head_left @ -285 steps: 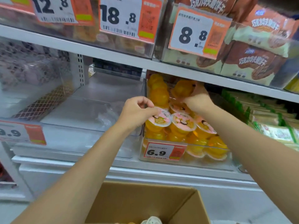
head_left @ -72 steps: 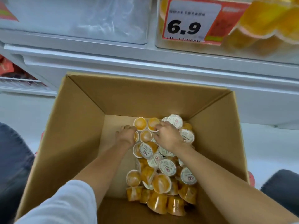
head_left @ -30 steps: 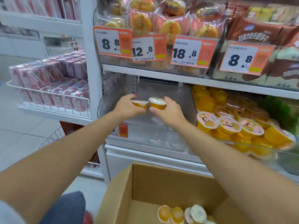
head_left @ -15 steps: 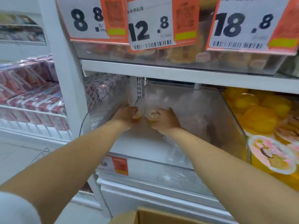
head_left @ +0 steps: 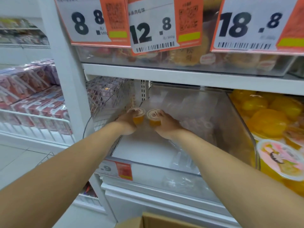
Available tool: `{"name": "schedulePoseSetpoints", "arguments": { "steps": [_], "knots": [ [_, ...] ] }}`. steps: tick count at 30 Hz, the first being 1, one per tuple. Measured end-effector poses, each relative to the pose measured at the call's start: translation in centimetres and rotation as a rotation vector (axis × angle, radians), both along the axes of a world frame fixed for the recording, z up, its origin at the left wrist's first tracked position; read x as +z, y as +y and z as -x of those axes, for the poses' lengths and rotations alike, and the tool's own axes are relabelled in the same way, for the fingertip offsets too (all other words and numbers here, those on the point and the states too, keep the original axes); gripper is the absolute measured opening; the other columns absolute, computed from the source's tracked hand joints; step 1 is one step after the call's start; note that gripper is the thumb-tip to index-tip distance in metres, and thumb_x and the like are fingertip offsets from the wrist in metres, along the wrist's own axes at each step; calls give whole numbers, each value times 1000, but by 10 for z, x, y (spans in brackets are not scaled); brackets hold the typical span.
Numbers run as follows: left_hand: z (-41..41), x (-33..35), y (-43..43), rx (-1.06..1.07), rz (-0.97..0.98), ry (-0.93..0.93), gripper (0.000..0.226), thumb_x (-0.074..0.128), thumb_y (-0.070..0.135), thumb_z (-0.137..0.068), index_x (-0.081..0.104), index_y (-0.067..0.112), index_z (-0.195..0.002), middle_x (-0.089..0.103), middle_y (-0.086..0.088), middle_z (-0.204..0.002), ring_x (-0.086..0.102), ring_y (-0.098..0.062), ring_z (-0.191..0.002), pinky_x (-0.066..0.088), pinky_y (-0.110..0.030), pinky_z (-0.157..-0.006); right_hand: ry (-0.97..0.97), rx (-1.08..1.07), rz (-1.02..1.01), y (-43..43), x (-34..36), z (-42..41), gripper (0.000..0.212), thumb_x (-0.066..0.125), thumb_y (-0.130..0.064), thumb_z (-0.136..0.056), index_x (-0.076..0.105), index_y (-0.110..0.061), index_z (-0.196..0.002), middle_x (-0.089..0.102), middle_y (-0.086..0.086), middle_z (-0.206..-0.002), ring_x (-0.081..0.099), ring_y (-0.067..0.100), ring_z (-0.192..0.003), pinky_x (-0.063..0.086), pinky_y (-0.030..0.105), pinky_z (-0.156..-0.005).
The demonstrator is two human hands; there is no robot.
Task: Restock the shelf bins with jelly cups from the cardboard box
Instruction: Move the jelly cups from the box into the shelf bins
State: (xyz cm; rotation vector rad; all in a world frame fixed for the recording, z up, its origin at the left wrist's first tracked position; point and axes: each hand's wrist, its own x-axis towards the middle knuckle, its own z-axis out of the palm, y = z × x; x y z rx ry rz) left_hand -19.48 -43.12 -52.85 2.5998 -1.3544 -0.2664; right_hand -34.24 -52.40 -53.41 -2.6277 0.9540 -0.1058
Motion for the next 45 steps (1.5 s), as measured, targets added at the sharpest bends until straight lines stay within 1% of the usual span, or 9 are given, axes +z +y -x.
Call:
{"name": "schedulePoseSetpoints", "arguments": {
  "steps": [4, 9, 13, 19, 23, 31, 37, 42, 45],
  "knots": [
    [12, 12, 7, -23, 63, 98, 73, 61, 13, -90, 24, 25, -152, 38, -1, -150, 58, -19, -107, 43, -19, -63, -18, -26, 69, -1, -4, 1, 70, 40, -46, -96, 17, -12, -153, 7, 1, -162, 16, 25, -146, 23, 43, -115],
    [33, 27, 28, 25, 119, 232, 54, 68, 19, -83, 50, 14, -134, 55, -8, -133, 52, -27, -122, 44, -32, -99, -161, -87, 174, 22, 29, 17, 41, 55, -47, -88, 60, -21, -120, 58, 4, -124, 53, 30, -113, 42, 36, -91],
    [84, 47, 72, -8, 280, 177, 3, 60, 15, -81, 61, 18, -82, 66, -10, -97, 62, -29, -94, 51, -34, -81, -258, -65, 227, 68, 44, 61, 29, 57, -24, -86, 67, -18, -112, 65, 9, -113, 59, 32, -104, 48, 36, -89],
    [184, 58, 137, -53, 471, 140, 17, 56, 17, -78, 43, 22, -68, 52, 3, -68, 51, -21, -67, 33, -32, -55, -499, -92, 266, 144, 38, 162, 7, 57, -14, -87, 63, -13, -90, 60, 3, -90, 58, 23, -81, 48, 37, -66],
    [237, 13, 155, -87, 320, 221, 17, 59, 15, -75, 46, 22, -66, 57, 6, -72, 55, -20, -75, 39, -30, -60, -328, -86, 132, 171, -15, 227, 10, 56, -15, -86, 63, -16, -93, 60, 1, -94, 58, 22, -83, 42, 32, -66],
    [301, -153, 150, -97, -172, 472, 6, 63, 17, -84, 59, 21, -81, 65, 0, -99, 61, -18, -91, 52, -31, -82, 239, -271, -209, 171, -158, 351, 33, 55, -15, -88, 62, -16, -120, 55, 7, -121, 53, 26, -115, 45, 34, -94],
    [315, -280, 132, -176, -409, 426, 29, 55, 23, -90, 62, 22, -118, 64, -2, -124, 60, -22, -114, 48, -29, -92, 425, -337, -318, 172, -244, 399, 49, 52, -47, -94, 45, -24, -137, 30, 5, -147, 33, 28, -130, 39, 42, -103],
    [325, -331, 122, -307, -561, 412, 64, 54, 13, -96, 24, 21, -152, 20, -4, -158, 33, -25, -140, 43, -14, -98, 383, -377, -193, 177, -273, 403, 46, 50, -33, -97, 37, -25, -140, 23, 8, -151, 26, 31, -134, 32, 41, -106],
    [328, -351, 120, -279, -568, 328, 77, 60, 15, -91, 17, 34, -152, 8, -7, -161, 33, -29, -141, 38, -33, -109, 413, -378, -161, 176, -276, 403, 55, 54, -16, -91, 33, -25, -141, 21, 9, -151, 23, 31, -135, 32, 42, -107]
  ]
}}
